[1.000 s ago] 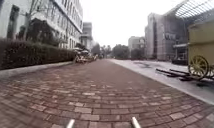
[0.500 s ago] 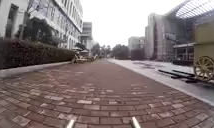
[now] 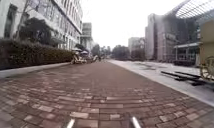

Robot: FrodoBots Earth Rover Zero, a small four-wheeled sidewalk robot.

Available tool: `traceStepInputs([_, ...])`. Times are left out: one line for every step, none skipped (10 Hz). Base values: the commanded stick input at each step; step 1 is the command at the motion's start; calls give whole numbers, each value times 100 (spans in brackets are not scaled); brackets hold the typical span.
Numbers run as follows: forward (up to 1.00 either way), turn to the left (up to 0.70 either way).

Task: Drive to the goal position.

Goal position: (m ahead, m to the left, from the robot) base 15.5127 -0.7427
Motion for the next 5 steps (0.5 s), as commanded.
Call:
traceStepInputs([70, -1])
traceStepInputs([70, -4])
traceStepInputs([70, -9])
traceStepInputs([70, -14])
traceStepInputs([70, -14])
